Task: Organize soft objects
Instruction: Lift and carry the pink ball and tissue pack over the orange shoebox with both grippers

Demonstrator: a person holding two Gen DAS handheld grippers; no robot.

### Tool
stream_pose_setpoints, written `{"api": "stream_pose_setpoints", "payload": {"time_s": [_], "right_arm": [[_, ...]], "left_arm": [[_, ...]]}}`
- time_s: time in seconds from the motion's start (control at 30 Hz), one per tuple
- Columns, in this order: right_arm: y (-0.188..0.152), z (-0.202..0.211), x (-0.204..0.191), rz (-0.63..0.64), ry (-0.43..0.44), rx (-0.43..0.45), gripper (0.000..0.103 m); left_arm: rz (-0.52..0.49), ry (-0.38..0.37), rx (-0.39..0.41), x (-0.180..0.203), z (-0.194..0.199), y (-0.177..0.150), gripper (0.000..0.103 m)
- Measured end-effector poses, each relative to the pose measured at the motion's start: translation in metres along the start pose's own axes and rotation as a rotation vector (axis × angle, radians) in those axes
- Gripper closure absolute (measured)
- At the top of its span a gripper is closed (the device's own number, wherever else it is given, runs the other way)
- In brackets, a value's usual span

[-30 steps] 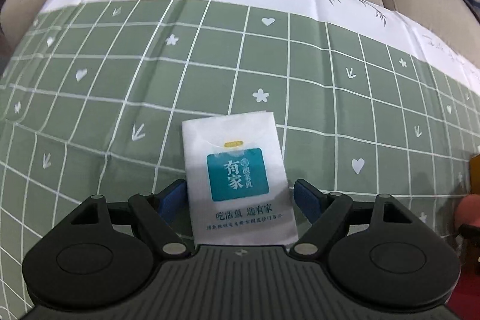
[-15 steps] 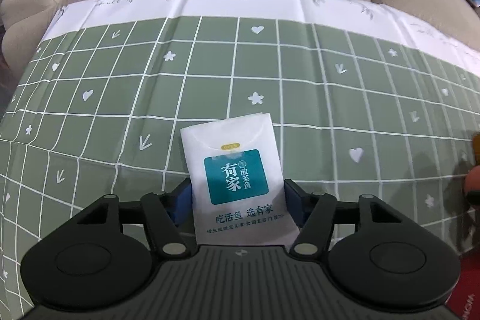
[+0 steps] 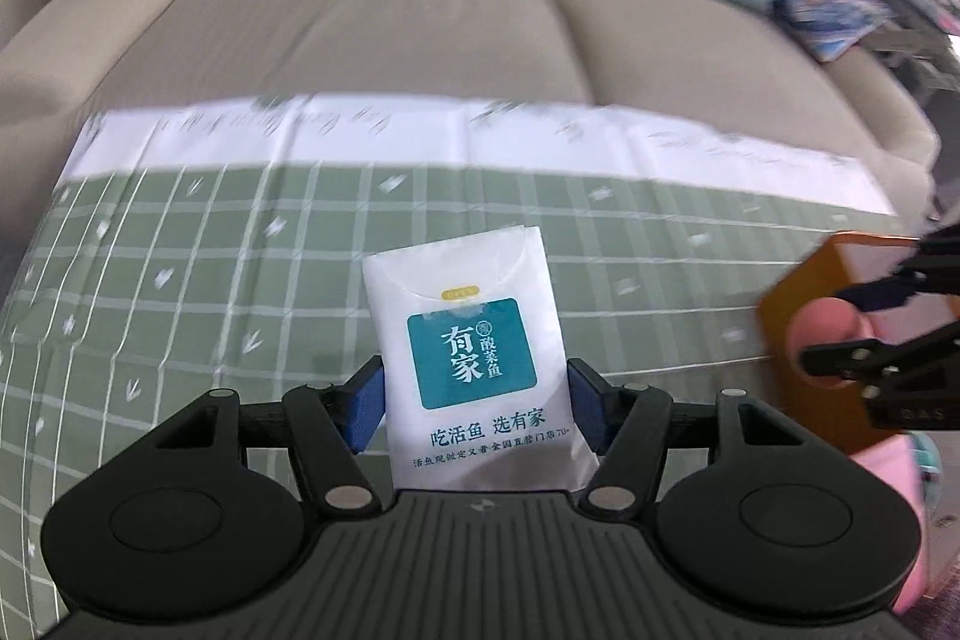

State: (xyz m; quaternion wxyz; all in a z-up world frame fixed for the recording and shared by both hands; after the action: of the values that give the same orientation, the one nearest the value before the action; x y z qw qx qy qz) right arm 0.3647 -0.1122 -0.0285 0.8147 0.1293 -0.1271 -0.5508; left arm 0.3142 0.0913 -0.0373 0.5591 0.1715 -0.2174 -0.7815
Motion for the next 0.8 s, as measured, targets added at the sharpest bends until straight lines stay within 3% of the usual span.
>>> {"api": "stream_pose_setpoints", "payload": {"time_s": [0.17, 0.37, 0.6, 0.8], "right_arm": [[-0.013, 0.039, 0.029, -0.031, 0.000, 0.062, 0.060], [-0.045, 0.060, 0.092, -0.124, -0.053, 0.088, 0.060], [-0.094, 0.052, 0.157, -0.254, -0.067, 0.066, 0.060], [-0.122, 0.020, 0.186, -0.299, -0.059, 0.037, 0.060]], "left_arm": [[-0.082, -0.080, 0.069, 0.045, 0.029, 0.028, 0.031], [-0.257, -0.214, 0.126, 0.133, 0.040, 0.060, 0.031], [-0.620, -0.307, 0.108, 0.244, 0.006, 0.087, 0.031], [-0.900, -0.278, 0.042, 0.309, -0.039, 0.087, 0.031]]}}
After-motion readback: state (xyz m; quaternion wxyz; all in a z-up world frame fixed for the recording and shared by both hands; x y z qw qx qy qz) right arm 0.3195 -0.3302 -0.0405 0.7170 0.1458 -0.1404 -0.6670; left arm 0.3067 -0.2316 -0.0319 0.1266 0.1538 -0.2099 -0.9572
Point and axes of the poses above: each gripper's, at about its wrist camera, not at the fingertips, and z roughly against the way its jaws point, x to its right, y to its top, the point moved 4 cm from there along -z, roughly the way its jaws point, and after that the axes turned 15 degrees about -z, right-handed, at the moved point
